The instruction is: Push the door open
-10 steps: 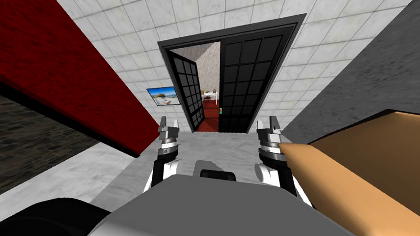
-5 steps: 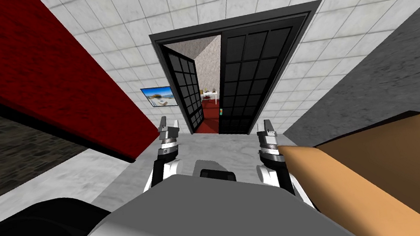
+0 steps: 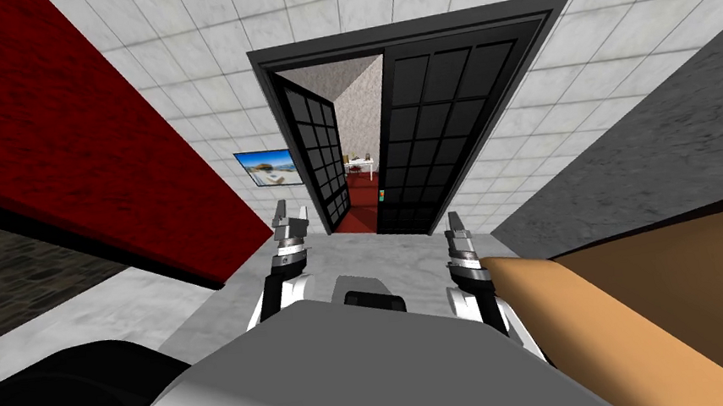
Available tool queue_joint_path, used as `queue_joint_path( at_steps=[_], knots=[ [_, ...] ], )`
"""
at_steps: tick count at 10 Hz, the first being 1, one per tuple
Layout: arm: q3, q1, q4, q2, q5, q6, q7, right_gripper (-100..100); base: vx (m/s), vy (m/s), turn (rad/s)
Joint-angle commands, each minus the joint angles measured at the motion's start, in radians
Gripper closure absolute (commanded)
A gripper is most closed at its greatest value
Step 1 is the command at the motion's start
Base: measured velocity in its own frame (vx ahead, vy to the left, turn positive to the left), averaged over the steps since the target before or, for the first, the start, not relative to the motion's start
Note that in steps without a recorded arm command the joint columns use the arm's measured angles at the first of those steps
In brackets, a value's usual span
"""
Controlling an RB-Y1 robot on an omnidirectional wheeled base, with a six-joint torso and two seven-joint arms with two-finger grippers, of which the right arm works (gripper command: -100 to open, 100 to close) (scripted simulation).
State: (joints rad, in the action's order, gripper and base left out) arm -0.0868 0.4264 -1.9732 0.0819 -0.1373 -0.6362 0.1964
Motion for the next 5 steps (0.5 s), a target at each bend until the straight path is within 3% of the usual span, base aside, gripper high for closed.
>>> queue_joint_path(
  at_steps=[1,5],
  knots=[
    [-0.019,-0.005,0.036,0.007,-0.03,-0.021,0.028,-100,0.173,0.049,-0.024],
    [-0.072,-0.019,0.14,0.02,-0.113,-0.075,0.105,-100,0.195,0.056,-0.028]
  ],
)
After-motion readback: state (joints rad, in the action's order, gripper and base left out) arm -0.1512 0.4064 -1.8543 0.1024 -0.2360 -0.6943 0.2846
